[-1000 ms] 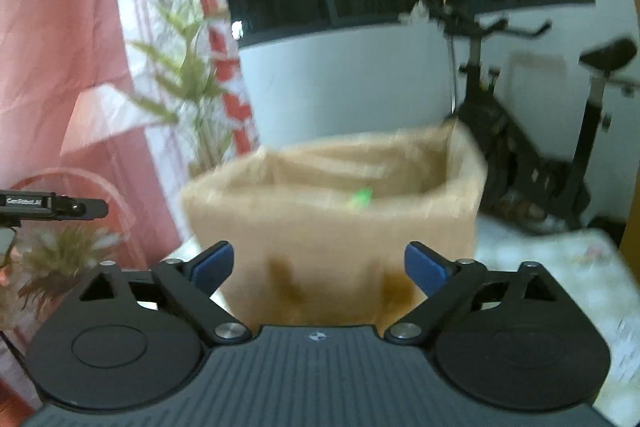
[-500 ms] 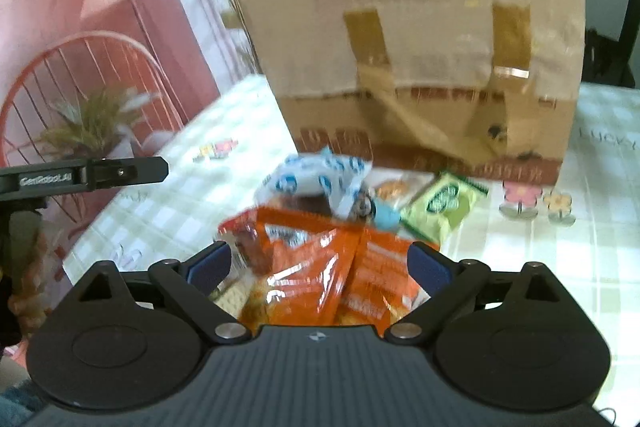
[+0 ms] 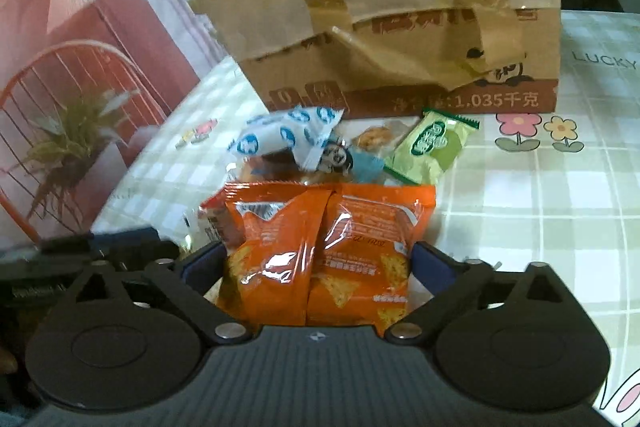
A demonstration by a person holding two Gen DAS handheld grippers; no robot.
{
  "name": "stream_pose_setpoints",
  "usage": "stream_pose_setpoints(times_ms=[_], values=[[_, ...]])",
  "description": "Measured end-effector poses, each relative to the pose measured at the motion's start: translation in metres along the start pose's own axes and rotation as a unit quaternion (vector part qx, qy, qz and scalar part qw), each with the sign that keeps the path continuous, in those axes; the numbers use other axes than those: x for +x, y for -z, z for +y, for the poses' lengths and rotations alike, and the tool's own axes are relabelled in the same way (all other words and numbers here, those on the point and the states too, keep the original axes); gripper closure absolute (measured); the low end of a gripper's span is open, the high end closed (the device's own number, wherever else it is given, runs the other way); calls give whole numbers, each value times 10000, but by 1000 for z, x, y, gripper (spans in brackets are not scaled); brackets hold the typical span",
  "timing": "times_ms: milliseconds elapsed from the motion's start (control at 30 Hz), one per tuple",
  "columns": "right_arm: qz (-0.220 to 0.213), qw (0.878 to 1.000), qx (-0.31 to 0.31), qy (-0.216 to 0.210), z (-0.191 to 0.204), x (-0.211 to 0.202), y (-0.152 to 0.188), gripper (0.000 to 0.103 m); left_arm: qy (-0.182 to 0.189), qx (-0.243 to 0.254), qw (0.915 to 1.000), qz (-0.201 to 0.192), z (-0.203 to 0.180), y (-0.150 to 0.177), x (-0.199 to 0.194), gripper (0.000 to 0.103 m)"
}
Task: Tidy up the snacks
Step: 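Grasp a cracker pack with the left gripper while the right grasps an orange chip bag, then lift both packs and carry them over the box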
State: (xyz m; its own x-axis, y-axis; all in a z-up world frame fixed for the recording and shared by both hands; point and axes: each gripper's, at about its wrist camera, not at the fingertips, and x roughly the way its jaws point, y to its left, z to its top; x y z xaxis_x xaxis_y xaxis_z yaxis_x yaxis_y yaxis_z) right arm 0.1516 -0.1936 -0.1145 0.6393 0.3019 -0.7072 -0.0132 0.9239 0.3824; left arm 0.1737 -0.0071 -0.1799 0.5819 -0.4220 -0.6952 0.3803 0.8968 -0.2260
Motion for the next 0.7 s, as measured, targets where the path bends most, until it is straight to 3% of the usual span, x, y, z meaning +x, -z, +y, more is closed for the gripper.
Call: stream_pose_setpoints(times_ms=[267,500,700], values=[[-523,9969,-263,533,-8,-20,1,16,40,397,9988,268,-20,8,16,40],[-686,9946,-382,675,-12,-25,5,16,-287,1250,9908,425,-45,12,36,43],[-859,9916,-561,786,-13,-30,7,16,-422,1133,9907,629,-40,21,46,54]])
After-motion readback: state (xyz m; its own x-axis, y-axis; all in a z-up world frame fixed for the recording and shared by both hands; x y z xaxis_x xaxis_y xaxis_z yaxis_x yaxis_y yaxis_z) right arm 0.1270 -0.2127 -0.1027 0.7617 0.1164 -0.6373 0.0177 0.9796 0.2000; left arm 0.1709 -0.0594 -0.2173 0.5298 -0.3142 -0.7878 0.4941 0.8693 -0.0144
